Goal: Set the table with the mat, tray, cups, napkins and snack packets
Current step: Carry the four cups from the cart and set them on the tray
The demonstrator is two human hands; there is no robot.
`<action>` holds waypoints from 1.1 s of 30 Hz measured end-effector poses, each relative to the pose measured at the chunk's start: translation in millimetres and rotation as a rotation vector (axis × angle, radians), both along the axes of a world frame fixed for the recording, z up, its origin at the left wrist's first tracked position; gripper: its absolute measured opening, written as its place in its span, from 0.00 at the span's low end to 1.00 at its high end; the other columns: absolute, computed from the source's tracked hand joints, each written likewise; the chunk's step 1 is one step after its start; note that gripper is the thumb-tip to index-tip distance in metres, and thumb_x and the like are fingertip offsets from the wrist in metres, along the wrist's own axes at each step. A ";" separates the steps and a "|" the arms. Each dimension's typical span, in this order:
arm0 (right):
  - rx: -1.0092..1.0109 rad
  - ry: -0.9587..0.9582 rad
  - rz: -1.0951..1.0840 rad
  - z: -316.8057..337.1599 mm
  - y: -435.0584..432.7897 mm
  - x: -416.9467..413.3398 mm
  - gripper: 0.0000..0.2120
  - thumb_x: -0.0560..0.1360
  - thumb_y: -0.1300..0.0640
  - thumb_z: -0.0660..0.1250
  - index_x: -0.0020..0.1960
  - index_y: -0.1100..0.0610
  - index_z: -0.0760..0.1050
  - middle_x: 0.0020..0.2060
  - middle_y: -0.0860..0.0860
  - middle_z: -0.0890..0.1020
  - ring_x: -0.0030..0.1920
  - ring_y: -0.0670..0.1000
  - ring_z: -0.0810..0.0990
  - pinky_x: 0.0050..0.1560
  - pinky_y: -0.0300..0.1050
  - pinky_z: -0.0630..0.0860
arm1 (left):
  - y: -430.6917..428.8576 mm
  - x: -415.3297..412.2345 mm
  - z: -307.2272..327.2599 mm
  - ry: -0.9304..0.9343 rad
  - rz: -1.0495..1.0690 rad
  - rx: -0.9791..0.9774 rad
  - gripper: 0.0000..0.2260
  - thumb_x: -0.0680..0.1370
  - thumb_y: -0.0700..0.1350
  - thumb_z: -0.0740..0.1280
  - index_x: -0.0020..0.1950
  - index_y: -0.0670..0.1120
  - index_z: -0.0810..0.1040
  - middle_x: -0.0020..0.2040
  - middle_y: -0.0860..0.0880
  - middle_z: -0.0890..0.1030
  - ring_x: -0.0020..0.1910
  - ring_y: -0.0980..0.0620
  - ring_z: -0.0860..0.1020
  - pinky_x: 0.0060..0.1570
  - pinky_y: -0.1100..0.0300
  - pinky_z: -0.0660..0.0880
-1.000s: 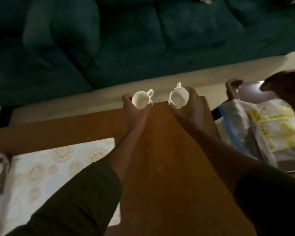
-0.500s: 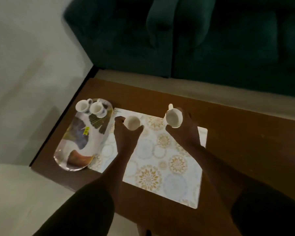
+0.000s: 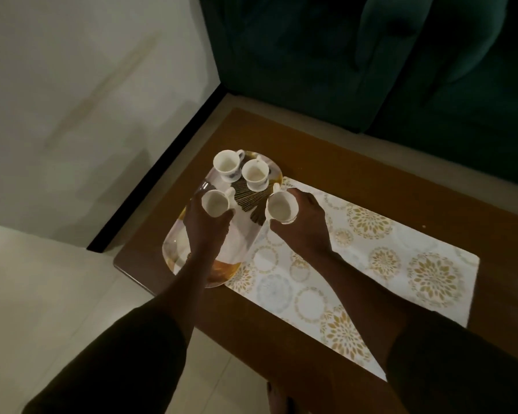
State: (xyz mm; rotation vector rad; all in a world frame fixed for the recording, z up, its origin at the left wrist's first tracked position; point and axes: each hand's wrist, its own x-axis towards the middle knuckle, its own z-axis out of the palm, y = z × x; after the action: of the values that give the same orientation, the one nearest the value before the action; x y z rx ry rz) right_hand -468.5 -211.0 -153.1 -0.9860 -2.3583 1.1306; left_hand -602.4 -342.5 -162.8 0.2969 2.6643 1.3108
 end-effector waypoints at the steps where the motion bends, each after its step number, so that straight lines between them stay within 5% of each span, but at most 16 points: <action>1: 0.002 -0.010 0.013 -4.1 -4.2 -10.4 0.32 0.64 0.53 0.78 0.65 0.58 0.72 0.60 0.54 0.79 0.61 0.52 0.76 0.58 0.47 0.77 | -1.9 -8.7 -4.9 -0.004 -0.002 -0.017 0.32 0.66 0.45 0.79 0.68 0.46 0.71 0.64 0.45 0.77 0.62 0.45 0.75 0.57 0.53 0.72; 23: -0.010 -0.155 0.012 -45.6 -22.0 -98.4 0.38 0.65 0.43 0.77 0.69 0.56 0.68 0.64 0.53 0.77 0.63 0.52 0.76 0.60 0.50 0.78 | 11.9 -75.8 -37.2 0.058 -0.174 -0.062 0.31 0.65 0.49 0.80 0.64 0.41 0.74 0.56 0.42 0.79 0.55 0.45 0.76 0.47 0.59 0.67; 29: -0.051 -0.108 -0.060 -49.3 -24.8 -92.9 0.40 0.63 0.47 0.79 0.69 0.58 0.66 0.62 0.55 0.77 0.60 0.54 0.78 0.56 0.49 0.79 | 0.0 -72.5 -46.4 0.067 -0.285 -0.084 0.36 0.70 0.46 0.77 0.73 0.41 0.65 0.66 0.42 0.75 0.64 0.43 0.74 0.60 0.46 0.76; 33: -0.043 -0.081 -0.082 -52.8 -26.4 -93.8 0.36 0.65 0.48 0.78 0.67 0.58 0.69 0.60 0.55 0.79 0.59 0.54 0.79 0.54 0.47 0.79 | 1.4 -74.2 -50.6 0.101 -0.251 -0.054 0.32 0.72 0.43 0.75 0.73 0.43 0.66 0.67 0.43 0.76 0.64 0.48 0.75 0.60 0.53 0.75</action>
State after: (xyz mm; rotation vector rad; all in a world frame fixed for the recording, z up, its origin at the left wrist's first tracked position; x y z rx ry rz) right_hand -562.3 -237.5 -205.9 -1.1534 -2.3412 1.1340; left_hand -676.6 -341.1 -213.4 0.6820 2.6302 1.1737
